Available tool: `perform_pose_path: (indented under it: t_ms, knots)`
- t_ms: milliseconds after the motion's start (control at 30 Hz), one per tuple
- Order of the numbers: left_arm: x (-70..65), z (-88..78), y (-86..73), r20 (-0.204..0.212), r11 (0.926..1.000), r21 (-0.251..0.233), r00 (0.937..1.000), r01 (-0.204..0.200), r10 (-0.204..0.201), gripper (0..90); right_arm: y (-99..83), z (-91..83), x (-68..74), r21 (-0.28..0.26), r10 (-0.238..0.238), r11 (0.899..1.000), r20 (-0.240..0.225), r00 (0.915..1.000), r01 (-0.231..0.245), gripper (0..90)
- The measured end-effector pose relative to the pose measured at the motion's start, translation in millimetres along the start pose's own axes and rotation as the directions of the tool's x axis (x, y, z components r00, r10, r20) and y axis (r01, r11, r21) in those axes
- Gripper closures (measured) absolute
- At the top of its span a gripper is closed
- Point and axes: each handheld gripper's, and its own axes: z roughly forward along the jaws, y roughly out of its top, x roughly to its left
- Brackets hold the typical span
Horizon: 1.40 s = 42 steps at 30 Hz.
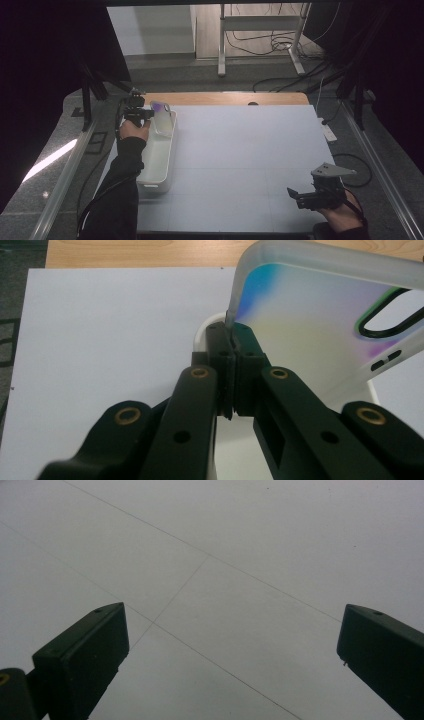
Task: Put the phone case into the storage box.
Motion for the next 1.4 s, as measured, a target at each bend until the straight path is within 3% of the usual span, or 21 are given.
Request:
perform_pose_path:
  t_ms: [367,800,1000,1200,1400]
  knots:
    - [1.2,8.2,-1.2,0.001,0.9999,0.007,0.9999,0.012,-0.012,86.9,-0.2,-0.1,-0.1,-0.004,0.0,1.0,-0.003,1.0,0.0,0.0]
    - [1.4,9.2,-1.2,0.042,1.0,-0.008,0.9991,0.0,0.001,78.3,-0.2,-0.2,-0.1,-0.005,-0.001,1.0,-0.004,1.0,0.001,0.0]
    - [0.8,6.8,-0.8,0.052,0.9996,-0.021,0.9984,-0.021,0.022,70.5,-0.2,-0.4,-0.1,-0.005,-0.001,1.0,-0.005,1.0,0.001,0.0]
    - [0.3,3.0,-2.8,0.106,0.9972,-0.055,0.9928,-0.051,0.056,62.3,-0.2,-0.4,-0.1,-0.005,-0.001,1.0,-0.004,1.0,0.001,0.0]
    - [1.6,-1.7,-4.9,0.119,0.9938,-0.071,0.9885,-0.086,0.094,52.4,-0.1,-0.2,0.0,-0.004,-0.001,1.0,-0.004,1.0,0.001,0.0]
